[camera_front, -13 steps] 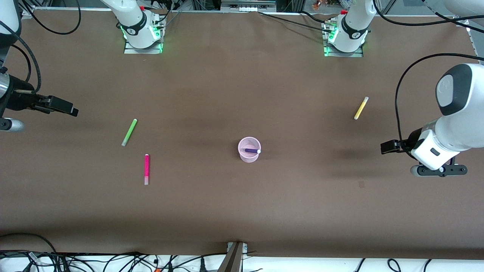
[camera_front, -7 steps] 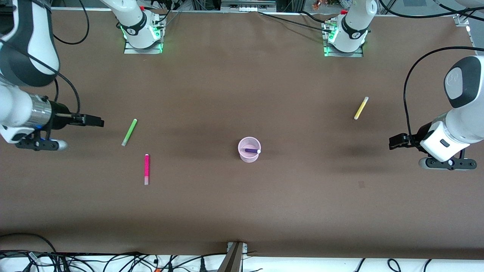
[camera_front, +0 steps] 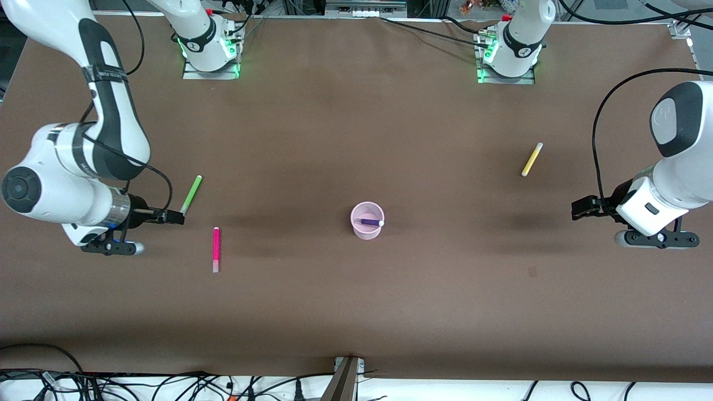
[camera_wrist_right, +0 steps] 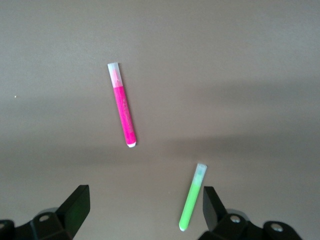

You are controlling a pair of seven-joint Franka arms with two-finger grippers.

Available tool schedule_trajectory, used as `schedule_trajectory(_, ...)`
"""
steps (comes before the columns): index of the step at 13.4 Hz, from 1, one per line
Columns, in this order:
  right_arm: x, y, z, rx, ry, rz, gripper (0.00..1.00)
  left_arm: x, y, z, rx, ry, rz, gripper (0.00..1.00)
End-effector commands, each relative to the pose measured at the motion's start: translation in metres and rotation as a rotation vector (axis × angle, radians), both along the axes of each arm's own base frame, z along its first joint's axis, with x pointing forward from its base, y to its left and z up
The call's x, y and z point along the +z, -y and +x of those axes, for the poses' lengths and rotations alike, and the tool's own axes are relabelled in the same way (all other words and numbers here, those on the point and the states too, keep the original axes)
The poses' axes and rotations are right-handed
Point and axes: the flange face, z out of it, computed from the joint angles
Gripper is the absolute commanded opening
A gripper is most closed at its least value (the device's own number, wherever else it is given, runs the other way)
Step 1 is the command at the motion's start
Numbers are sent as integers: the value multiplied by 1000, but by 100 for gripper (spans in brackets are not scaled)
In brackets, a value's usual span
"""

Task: Organize pens into pink holder with both arms
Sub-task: 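Move the right gripper toward the pink highlighter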

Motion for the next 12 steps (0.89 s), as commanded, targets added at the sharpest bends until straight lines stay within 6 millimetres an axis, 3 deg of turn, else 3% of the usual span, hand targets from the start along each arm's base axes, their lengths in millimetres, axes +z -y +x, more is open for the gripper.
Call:
schedule_trajectory(1, -3, -20, -3, 28, 14, 12, 100, 3, 0, -4, -14, 11, -14, 100)
schedule_trajectory(3, -19, -30, -2, 35, 8, 8, 99, 3, 3, -1, -19, 15, -13, 100)
schedule_trajectory(6, -57, -62, 1, 65, 29, 0, 98, 2, 3, 0, -22, 15, -11, 100)
schedule_trajectory(8, -85, -62, 1, 42, 34, -9, 98, 3, 4, 2, -21, 33, -13, 100)
schedule_trajectory(12, -109, -59, -6, 29, 15, -8, 92, 3, 4, 2, -21, 35, -11, 100)
